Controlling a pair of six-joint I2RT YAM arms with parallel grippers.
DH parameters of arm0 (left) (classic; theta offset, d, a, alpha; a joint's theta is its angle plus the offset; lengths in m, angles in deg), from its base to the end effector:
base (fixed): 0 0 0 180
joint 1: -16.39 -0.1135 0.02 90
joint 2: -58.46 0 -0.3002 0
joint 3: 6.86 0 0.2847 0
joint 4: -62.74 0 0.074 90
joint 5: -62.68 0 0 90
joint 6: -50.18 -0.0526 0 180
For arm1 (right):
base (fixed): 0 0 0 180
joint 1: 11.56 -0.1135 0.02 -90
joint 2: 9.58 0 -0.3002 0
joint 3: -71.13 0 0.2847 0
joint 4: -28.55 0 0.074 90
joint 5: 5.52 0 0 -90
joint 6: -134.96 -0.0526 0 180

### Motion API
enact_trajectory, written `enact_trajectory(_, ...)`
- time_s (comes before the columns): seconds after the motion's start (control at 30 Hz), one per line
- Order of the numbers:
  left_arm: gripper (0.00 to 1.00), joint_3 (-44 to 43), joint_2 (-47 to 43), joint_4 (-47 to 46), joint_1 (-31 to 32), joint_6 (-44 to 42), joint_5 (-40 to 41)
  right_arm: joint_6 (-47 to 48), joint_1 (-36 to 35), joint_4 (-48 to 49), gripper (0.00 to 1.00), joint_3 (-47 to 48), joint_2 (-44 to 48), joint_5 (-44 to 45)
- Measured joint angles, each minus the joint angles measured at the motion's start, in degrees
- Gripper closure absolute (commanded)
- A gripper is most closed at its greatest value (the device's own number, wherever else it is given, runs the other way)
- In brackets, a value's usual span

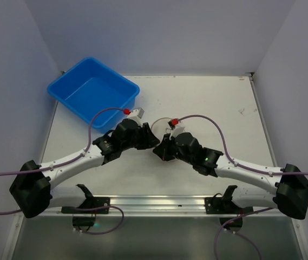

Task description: Unzip the laundry bag and remove the bra

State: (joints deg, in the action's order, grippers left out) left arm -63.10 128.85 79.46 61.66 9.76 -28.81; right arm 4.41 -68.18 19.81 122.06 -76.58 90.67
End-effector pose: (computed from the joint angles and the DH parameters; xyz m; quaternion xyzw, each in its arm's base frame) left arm 0.2129 -0.2169 0.2617 -0.0263 0.8693 -0.3710 0.3255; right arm 0.1648 0.2398 0.2580 -0.0888 0.8371 0.3733 0.3899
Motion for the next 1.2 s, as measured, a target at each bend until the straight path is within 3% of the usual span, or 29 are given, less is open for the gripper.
enact_trajectory(0.03, 0.76, 0.00, 0.68, 0.07, 0.13, 0.20, 0.09, -0.04, 0.00, 0.00, 1.00, 0.00, -0.02, -0.04)
enact_trajectory(0.13, 0.99, -0.20, 1.53, -0.42, 0.17, 0.83, 0.22, -0.42, 0.00, -0.07, 1.00, -0.42, 0.09, -0.33)
enact_trajectory(0.4, 1.00, -2.93, 2.73, -0.15, 0.39, -0.85, -0.09, -2.19, 0.07, 0.87, 1.00, -7.32, 7.87, -0.79)
enact_trajectory(0.63, 0.99, -9.94, 9.97, 1.88, -0.63, -6.82, -0.79, -3.63, 0.28, 0.15, 1.00, -10.86, 11.91, -0.15)
enact_trajectory(0.7, 0.89, -11.93, 11.45, 3.04, -0.63, -7.91, -0.76, -3.63, 0.46, 0.09, 1.00, -10.78, 11.87, 0.31)
enact_trajectory(0.77, 0.64, -13.38, 12.02, 4.22, -0.63, -9.14, -0.20, -3.67, 0.50, 0.07, 1.00, -10.32, 11.45, 0.26)
enact_trajectory(0.8, 0.38, -13.70, 12.00, 4.42, -0.70, -9.97, 0.94, -3.80, 0.42, 0.02, 1.00, -9.79, 10.93, 0.02)
enact_trajectory(0.83, 0.27, -13.97, 11.89, 4.59, -1.03, -10.71, 2.05, -3.85, 0.37, 0.02, 1.00, -9.25, 10.38, -0.11)
enact_trajectory(0.9, 0.15, -14.12, 11.39, 5.01, -1.79, -10.56, 4.15, -4.20, 0.39, -0.04, 1.00, -7.67, 8.83, -0.70)
enact_trajectory(0.97, 0.09, -14.12, 10.19, 6.93, -2.36, -10.23, 6.10, -4.52, 0.37, 0.02, 1.00, -6.19, 7.28, -1.33)
enact_trajectory(1.2, 0.12, -5.51, -1.14, 7.85, -2.01, -5.35, 8.61, -4.83, 0.13, 0.09, 1.00, -2.43, 2.78, -2.78)
